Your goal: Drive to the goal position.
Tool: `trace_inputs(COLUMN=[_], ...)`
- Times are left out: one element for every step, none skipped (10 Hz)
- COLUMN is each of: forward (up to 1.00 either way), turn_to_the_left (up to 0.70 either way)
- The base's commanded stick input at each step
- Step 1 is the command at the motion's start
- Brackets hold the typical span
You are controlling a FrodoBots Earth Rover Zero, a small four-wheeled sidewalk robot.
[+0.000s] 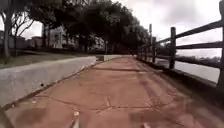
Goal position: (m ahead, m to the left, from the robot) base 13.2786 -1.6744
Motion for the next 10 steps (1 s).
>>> trace_inputs(forward=[0.7, 0.7, 0.7, 0.7, 0.7, 0.7, 0.7, 0.7, 0.7, 0.7], turn_to_the_left=[-0.35, -0.35, -0.35, -0.35, -0.35, -0.35, -0.11, 0.0, 0.0, 0.0])
